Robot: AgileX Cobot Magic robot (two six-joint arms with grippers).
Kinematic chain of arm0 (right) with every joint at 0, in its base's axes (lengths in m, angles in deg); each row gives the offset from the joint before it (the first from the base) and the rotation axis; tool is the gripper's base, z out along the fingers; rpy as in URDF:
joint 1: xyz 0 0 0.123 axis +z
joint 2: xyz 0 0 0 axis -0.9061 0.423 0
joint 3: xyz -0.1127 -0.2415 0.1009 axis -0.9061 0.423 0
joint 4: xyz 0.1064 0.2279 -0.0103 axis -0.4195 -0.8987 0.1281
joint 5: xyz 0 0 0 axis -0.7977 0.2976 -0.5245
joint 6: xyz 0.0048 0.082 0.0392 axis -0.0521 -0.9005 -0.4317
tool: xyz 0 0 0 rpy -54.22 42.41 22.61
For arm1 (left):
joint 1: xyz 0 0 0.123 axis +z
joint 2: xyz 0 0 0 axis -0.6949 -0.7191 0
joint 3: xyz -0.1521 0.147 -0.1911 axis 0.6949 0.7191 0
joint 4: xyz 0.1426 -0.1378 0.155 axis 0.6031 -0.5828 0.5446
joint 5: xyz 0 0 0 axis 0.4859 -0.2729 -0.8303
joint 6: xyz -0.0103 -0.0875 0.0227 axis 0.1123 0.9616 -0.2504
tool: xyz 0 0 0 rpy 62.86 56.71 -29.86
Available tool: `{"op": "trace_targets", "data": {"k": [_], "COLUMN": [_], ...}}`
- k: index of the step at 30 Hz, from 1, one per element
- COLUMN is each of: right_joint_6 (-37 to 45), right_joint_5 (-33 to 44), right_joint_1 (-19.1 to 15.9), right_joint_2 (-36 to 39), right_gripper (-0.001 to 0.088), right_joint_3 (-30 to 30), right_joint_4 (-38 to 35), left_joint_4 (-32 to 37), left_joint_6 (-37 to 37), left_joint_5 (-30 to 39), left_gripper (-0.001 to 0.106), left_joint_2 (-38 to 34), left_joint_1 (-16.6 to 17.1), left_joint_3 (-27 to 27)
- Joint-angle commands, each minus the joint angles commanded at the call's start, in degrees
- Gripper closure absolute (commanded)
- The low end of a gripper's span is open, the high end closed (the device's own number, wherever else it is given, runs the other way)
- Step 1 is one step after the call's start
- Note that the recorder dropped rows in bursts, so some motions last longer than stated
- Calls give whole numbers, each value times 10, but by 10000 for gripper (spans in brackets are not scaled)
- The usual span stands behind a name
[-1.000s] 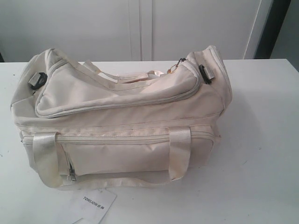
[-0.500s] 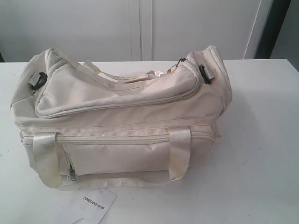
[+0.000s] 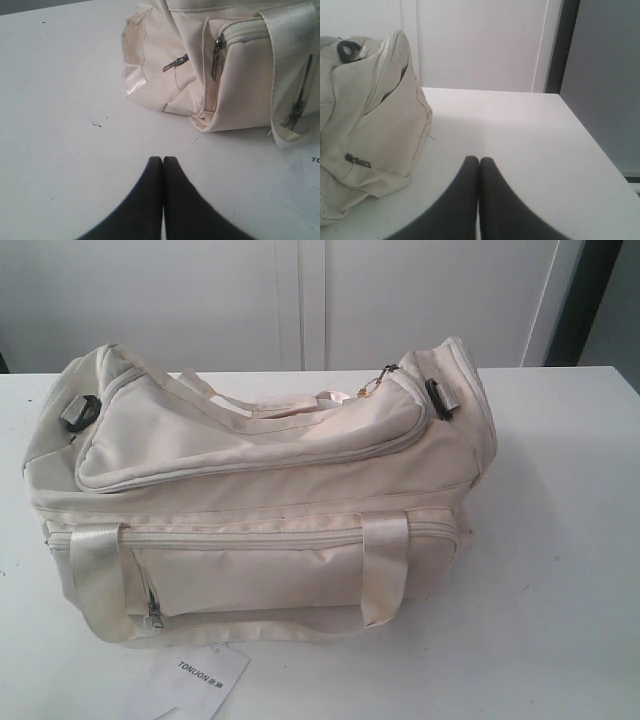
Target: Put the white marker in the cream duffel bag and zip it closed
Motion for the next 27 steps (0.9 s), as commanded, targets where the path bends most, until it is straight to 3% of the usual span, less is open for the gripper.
{"op": "trace_targets", "data": {"k": [5,27], "right_joint_6": [0,0], "right_joint_5": [62,74], "right_joint_1": [0,0], "right_joint_2": [0,0], "right_gripper": [868,868], "right_joint_3": [0,0], "right_joint_4": [14,14], "left_joint_4": [0,0], "left_joint_6": [0,0], "left_joint_5": [0,0], "left_gripper": [1053,1053], "left_joint_2": [0,0], "left_joint_1": [0,0], "left_joint_3": [0,0]}}
